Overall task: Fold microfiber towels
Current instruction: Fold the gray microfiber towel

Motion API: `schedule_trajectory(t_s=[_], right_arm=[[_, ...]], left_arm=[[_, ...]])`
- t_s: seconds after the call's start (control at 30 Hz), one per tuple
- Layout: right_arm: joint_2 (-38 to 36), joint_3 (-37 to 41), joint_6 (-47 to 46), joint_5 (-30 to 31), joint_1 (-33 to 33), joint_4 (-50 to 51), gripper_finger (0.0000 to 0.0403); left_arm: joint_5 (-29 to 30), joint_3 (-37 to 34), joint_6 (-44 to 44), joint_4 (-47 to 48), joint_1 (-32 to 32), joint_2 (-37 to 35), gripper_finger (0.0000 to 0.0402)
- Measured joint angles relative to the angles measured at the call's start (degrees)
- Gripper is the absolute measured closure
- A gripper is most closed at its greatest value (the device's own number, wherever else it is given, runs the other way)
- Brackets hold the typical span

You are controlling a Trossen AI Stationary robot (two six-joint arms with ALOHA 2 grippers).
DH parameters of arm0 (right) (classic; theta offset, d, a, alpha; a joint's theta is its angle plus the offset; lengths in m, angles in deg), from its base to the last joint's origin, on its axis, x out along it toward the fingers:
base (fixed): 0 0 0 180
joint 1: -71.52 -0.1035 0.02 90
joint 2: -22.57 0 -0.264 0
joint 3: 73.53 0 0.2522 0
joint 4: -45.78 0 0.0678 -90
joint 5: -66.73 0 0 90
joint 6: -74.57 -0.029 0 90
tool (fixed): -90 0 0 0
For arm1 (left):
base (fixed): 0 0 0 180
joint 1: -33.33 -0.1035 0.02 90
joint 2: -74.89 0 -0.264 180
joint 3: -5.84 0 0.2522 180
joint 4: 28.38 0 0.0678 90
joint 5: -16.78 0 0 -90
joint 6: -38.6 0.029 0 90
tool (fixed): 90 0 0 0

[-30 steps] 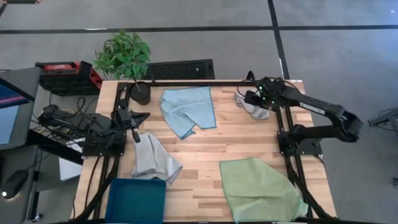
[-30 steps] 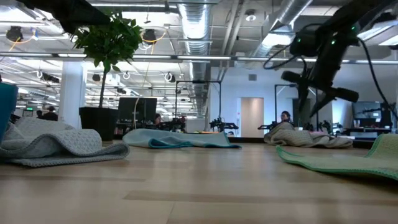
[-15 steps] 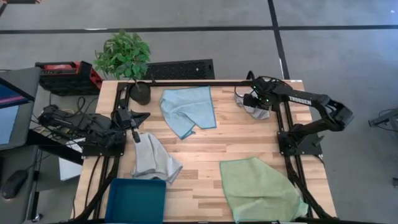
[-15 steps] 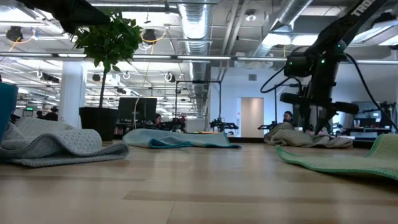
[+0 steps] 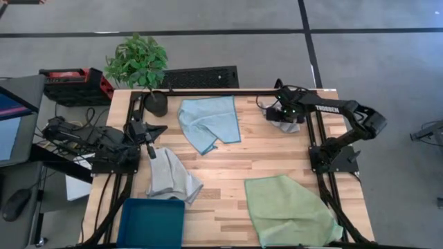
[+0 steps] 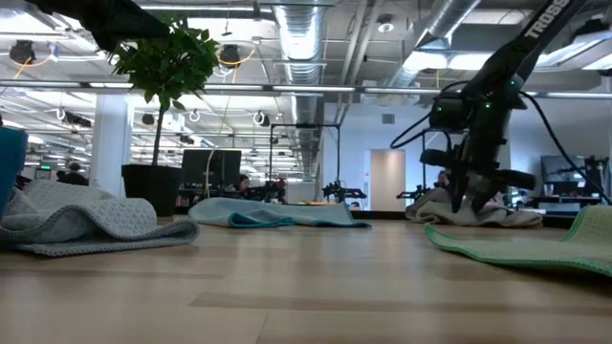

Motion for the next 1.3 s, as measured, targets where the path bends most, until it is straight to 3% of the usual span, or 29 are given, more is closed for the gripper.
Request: schedule_trajectory(t_s=[0.37,0.63,0.9,1.3], right_arm=[[0.2,0.0,1.7,-1.1,-1.2,-1.7,0.0271],[2.0,0.0,2.9,-3.6,-2.3,-2.8,0.039],[-3.3,-3.2,2.8,-4.5,-5.9,-2.7,0.0395],[-11.1,-11.7,4.2,-4.5,-10.0,1.3,0.0399]], left_arm=[[0.0,0.0,0.0,0.0,0.0,0.0,0.0401],[0.0,0.0,0.0,0.0,0.0,0.0,0.0401],[0.1,0.0,5.2,-0.1,0.0,0.0,0.0401],[1.9,0.0,-4.9,-0.2,0.0,0.0,0.0401]])
